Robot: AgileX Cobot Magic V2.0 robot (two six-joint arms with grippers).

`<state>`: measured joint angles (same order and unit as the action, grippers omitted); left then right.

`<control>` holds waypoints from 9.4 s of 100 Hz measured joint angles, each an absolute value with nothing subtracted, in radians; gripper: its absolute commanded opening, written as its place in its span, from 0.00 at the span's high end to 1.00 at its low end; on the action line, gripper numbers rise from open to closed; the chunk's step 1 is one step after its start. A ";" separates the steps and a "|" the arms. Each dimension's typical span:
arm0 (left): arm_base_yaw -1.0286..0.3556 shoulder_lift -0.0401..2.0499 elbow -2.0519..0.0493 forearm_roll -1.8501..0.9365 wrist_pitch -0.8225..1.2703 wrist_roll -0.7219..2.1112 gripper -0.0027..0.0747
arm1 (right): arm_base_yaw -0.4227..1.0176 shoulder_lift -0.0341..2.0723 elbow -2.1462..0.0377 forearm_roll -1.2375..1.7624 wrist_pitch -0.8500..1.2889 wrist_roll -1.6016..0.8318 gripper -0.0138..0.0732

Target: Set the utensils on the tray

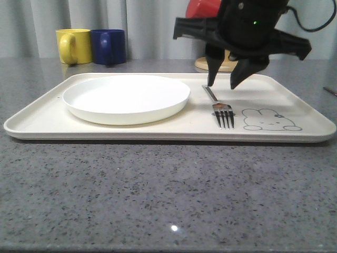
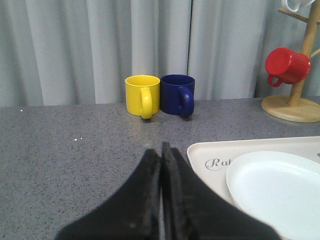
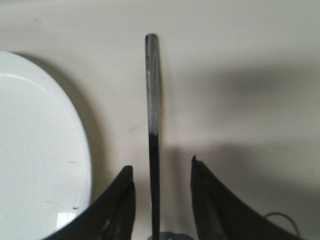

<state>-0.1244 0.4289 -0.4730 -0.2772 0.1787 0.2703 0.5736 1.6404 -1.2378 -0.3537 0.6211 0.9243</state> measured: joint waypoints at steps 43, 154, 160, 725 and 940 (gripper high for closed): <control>-0.124 0.429 -0.473 -0.277 0.179 0.270 0.99 | 0.301 1.436 -1.200 -0.333 0.786 0.625 0.50; -0.124 0.429 -0.473 -0.277 0.179 0.270 0.99 | 0.003 1.562 -1.054 -0.095 0.657 0.310 0.55; -0.124 0.429 -0.473 -0.277 0.179 0.270 0.99 | 0.003 1.564 -1.053 -0.095 0.655 0.308 0.65; -0.124 0.429 -0.473 -0.277 0.179 0.270 0.99 | 0.338 1.688 -1.290 -0.072 0.817 0.482 0.86; -0.124 0.429 -0.473 -0.277 0.179 0.270 0.99 | 0.066 0.340 -0.447 -0.220 0.374 0.390 0.65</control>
<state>-0.1244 0.4289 -0.4730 -0.2772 0.1787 0.2703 0.0663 0.3397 -0.4468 -0.2204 0.3738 0.3895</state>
